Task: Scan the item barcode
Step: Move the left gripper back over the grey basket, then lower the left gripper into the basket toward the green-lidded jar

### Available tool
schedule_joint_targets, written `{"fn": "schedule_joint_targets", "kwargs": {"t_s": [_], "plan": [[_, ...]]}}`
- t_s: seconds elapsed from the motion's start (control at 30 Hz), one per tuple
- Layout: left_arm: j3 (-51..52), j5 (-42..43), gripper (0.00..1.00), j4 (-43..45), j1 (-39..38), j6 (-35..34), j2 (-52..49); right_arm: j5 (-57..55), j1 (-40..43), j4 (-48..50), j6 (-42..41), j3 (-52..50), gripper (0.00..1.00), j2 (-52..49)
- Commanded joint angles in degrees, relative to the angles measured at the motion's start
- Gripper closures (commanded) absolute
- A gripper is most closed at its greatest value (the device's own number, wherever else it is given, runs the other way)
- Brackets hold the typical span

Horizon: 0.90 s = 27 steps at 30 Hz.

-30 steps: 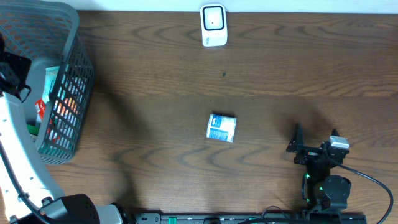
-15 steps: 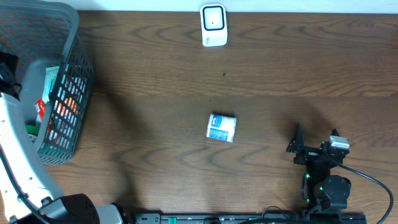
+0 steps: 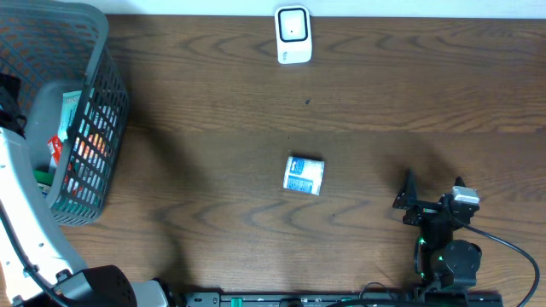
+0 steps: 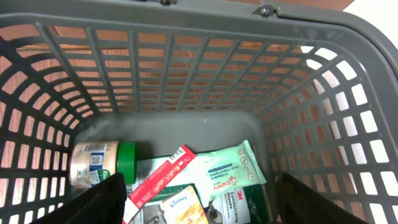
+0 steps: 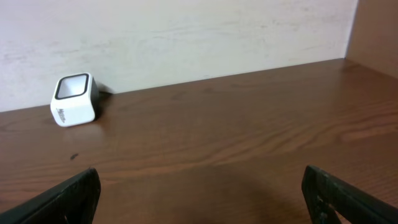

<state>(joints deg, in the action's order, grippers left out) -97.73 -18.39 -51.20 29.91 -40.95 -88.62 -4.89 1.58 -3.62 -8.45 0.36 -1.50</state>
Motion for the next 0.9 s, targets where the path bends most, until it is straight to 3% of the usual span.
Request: {"fn": "schedule_joint_targets", "kwargs": {"t_s": [0.0,0.87], "plan": [[0.28,-2.93,0.24,-0.17,0.31,-0.74,-0.07,-0.17,-0.31,-0.20,0.83,-0.04,0.01,0.02],[0.28,-9.14,0.24,-1.31,3.74,-3.54,-0.13,-0.17,-0.31,-0.20,0.83,-0.04,0.01,0.02]]}}
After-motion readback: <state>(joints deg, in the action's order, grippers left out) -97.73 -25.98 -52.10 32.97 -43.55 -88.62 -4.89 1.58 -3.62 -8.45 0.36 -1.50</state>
